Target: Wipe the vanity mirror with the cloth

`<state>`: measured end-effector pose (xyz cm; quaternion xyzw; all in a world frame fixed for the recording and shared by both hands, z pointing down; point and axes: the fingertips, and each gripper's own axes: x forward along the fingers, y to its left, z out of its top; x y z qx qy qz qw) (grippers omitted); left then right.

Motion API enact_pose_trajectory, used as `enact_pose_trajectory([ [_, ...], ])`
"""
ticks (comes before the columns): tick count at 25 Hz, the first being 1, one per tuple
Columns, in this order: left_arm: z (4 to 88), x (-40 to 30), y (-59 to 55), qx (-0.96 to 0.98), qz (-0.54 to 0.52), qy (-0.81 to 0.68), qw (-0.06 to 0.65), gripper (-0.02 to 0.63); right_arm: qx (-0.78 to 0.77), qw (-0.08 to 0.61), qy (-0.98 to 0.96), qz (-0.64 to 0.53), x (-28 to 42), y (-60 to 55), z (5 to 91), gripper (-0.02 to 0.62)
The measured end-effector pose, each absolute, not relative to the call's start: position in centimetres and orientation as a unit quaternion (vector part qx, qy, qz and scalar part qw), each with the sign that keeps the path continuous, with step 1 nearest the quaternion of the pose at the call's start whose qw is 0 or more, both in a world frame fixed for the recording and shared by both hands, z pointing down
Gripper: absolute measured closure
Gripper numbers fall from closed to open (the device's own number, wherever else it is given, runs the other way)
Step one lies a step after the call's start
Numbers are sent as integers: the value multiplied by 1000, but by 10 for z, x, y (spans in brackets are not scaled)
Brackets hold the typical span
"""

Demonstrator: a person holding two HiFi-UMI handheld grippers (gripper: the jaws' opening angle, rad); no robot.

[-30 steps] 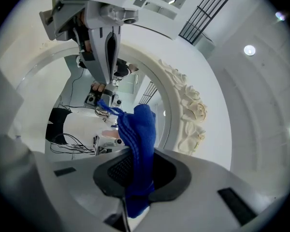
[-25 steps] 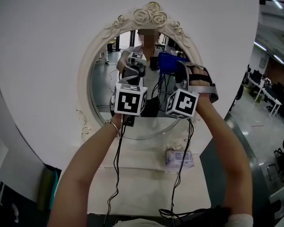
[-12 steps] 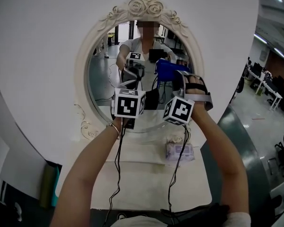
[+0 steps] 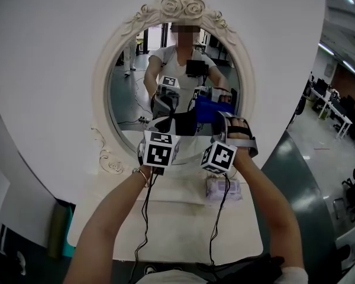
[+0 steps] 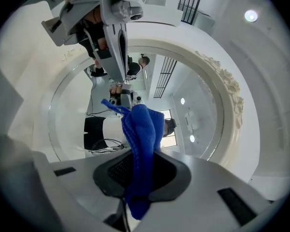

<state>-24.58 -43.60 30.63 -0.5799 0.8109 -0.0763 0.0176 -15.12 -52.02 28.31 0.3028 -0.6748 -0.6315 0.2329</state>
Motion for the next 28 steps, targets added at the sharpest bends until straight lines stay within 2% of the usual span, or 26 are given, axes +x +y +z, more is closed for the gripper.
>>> enact_pose_trajectory([
  [15,432,-253,-413,-555,-67,825,-82,597,244,296,-739,-554,-162,-505,412,525],
  [28,515,-265,-373,-524,-77,834,-155,597,156,341,-795,-477,-203,-463,516,525],
])
